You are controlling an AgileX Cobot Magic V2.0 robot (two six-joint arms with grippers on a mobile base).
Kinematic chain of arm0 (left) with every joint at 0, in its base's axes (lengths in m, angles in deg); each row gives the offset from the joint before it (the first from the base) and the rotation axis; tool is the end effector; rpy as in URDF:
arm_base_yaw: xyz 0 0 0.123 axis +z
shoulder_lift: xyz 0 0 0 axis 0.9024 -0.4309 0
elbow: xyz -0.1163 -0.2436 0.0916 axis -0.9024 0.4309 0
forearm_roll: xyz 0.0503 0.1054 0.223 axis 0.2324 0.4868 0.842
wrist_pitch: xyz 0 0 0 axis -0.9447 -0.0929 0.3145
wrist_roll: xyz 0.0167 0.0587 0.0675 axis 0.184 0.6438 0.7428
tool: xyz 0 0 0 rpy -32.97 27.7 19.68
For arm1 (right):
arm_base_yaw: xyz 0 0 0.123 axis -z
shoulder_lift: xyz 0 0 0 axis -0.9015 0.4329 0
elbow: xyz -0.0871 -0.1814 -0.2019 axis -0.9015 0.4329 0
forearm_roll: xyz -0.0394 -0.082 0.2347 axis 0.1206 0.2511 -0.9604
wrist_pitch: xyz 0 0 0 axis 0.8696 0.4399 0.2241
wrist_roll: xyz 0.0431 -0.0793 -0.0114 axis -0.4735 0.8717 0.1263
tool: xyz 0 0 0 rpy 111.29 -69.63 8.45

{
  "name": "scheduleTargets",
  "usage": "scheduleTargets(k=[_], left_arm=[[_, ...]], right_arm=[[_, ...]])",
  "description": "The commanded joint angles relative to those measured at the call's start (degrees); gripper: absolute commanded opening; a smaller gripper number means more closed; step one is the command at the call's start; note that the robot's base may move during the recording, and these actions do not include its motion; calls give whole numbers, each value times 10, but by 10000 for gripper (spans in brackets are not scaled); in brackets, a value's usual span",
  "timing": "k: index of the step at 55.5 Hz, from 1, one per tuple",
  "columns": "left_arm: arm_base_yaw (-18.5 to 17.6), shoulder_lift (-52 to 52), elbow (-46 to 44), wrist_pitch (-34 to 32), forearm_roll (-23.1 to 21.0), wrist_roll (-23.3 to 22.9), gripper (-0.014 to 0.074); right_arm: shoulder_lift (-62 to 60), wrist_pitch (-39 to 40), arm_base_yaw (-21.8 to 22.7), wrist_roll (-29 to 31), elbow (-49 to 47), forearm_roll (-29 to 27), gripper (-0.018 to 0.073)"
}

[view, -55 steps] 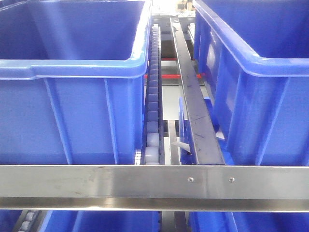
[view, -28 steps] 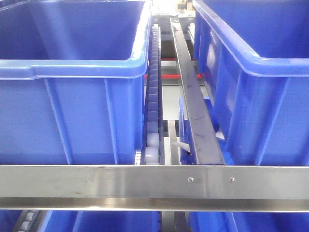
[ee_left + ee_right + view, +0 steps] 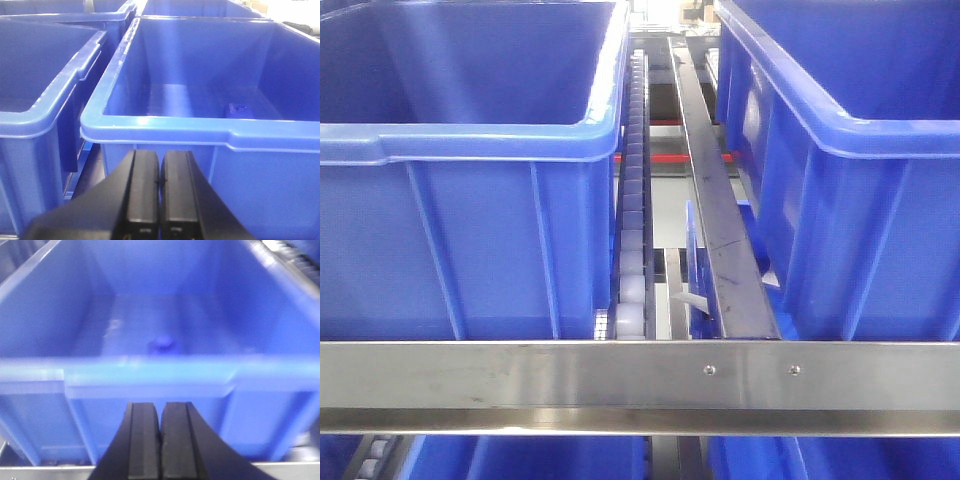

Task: Pick and sort blue part to right shelf

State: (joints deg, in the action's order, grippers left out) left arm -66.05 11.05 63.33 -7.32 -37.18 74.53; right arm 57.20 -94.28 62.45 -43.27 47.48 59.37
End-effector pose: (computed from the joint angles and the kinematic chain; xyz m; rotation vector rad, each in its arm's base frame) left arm 0.0563 -0.0017 0.2073 0.0088 1.5467 -0.0373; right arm 0.0620 0.0010 0.2032 0.0595 1.6589 0.0868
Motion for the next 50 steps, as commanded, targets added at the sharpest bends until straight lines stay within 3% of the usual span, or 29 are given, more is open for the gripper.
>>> scheduleTargets(k=[1, 9, 50], left_arm=[[0, 17, 21, -46, -6, 0, 124], [0, 15, 21, -46, -6, 0, 124], [0, 14, 21, -46, -6, 0, 124]], right_arm=[[-5, 105, 2, 6, 21, -4, 48], [-64, 51, 2, 11, 20, -5, 48], [-59, 48, 2, 10, 21, -5, 48]])
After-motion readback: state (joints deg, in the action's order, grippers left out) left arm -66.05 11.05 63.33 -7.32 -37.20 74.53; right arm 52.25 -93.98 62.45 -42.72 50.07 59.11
